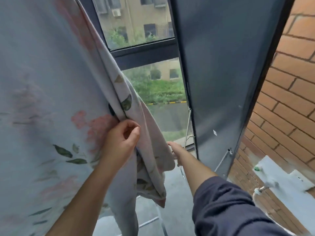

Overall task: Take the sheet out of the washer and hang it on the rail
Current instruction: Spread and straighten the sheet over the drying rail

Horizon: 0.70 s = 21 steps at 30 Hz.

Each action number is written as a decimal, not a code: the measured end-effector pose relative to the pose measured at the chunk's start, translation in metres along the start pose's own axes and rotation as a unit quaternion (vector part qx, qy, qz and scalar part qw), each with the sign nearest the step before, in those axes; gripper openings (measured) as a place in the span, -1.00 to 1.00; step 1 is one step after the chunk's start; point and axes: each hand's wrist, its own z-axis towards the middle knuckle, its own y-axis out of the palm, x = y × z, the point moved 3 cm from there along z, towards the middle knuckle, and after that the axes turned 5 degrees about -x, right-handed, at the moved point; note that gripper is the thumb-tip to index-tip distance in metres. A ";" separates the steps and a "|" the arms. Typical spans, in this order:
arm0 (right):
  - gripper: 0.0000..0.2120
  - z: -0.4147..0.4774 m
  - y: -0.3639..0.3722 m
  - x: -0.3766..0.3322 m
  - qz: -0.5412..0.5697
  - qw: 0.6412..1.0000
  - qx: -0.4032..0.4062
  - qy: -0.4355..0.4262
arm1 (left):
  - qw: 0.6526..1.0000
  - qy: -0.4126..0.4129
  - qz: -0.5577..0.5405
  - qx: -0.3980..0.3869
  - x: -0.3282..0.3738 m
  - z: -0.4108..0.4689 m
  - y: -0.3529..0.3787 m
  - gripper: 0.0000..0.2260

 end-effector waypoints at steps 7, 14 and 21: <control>-0.59 0.017 0.004 0.033 0.026 0.979 -0.188 0.079 | 0.997 -0.022 0.074 0.002 0.000 -0.012 0.007 -0.87; -0.55 -0.060 -0.035 -0.008 0.166 0.948 -0.201 -0.182 | 0.995 0.008 0.089 -0.046 0.018 -0.008 0.038 -0.92; -0.56 -0.243 -0.105 -0.067 0.080 0.884 -0.198 -0.417 | 0.938 0.233 0.245 -0.075 0.108 0.031 0.059 -0.75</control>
